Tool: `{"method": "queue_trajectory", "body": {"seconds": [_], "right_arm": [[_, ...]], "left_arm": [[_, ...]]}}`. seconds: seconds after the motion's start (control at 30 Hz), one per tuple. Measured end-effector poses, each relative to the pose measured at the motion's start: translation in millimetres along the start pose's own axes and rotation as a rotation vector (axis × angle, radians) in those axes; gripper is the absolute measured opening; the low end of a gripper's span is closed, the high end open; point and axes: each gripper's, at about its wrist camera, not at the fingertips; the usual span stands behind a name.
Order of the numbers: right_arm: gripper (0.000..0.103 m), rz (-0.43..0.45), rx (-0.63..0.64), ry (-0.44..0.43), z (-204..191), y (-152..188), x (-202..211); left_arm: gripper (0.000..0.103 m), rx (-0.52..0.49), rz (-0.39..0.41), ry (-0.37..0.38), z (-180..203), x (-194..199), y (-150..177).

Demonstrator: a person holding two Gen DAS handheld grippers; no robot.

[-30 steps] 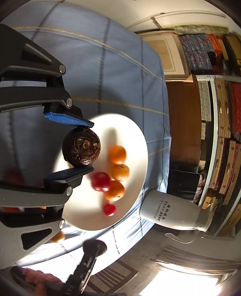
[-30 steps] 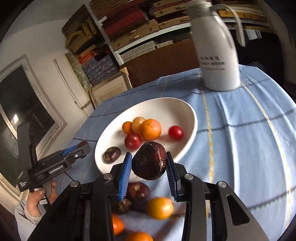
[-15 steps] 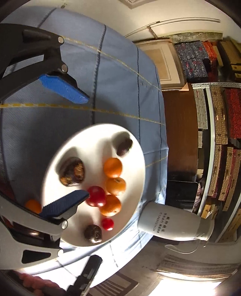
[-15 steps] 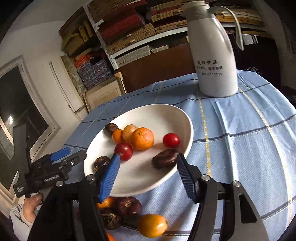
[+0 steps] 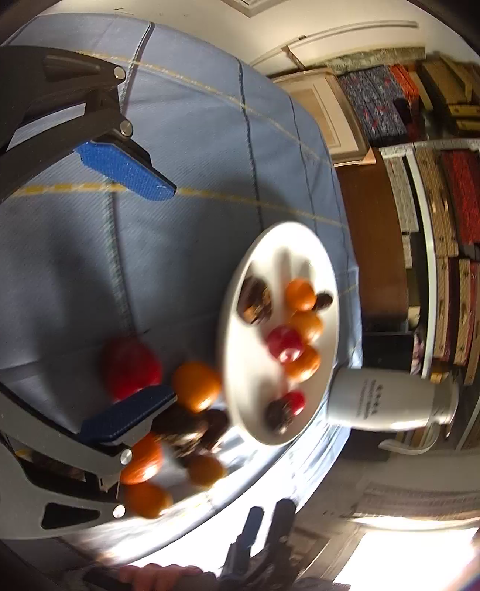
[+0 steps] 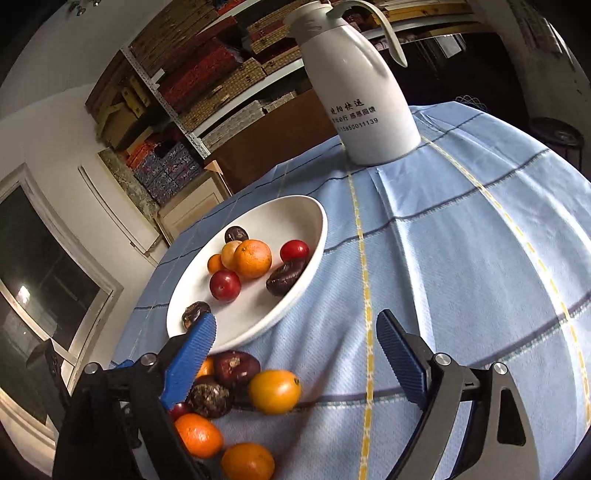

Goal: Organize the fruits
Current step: 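Place the brown date with the left tool while the right tool places the dark plum on the plate, then move the left tool to the red tomato on the cloth and grasp it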

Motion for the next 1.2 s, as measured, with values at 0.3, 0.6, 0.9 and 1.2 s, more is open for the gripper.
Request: {"method": "queue_trajectory", "body": {"seconds": [0.3,0.6,0.9,1.2], "right_arm": [[0.089,-0.003,0.019,0.004,1,9,8],[0.089,-0.003,-0.005,0.010,6,8,9],[0.089,-0.002,0.040,0.009,-2,10,10],[0.089,-0.011,0.063,0.014,-7,14,9]], "left_arm": [[0.099,-0.024,-0.047,0.028,8,-3,6],[0.099,0.135,0.014,-0.088,-43,16,5],[0.099,0.018,-0.057,-0.045,-15,2,13],[0.099,0.091,-0.011,-0.071,-39,-8,-1]]}}
Point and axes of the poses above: each gripper's, at about its wrist camera, not at the fingertips, and x roughly against the way its jaws point, z to its right, y to its underside, and after that the axes turned 11 degrees about z, right-handed
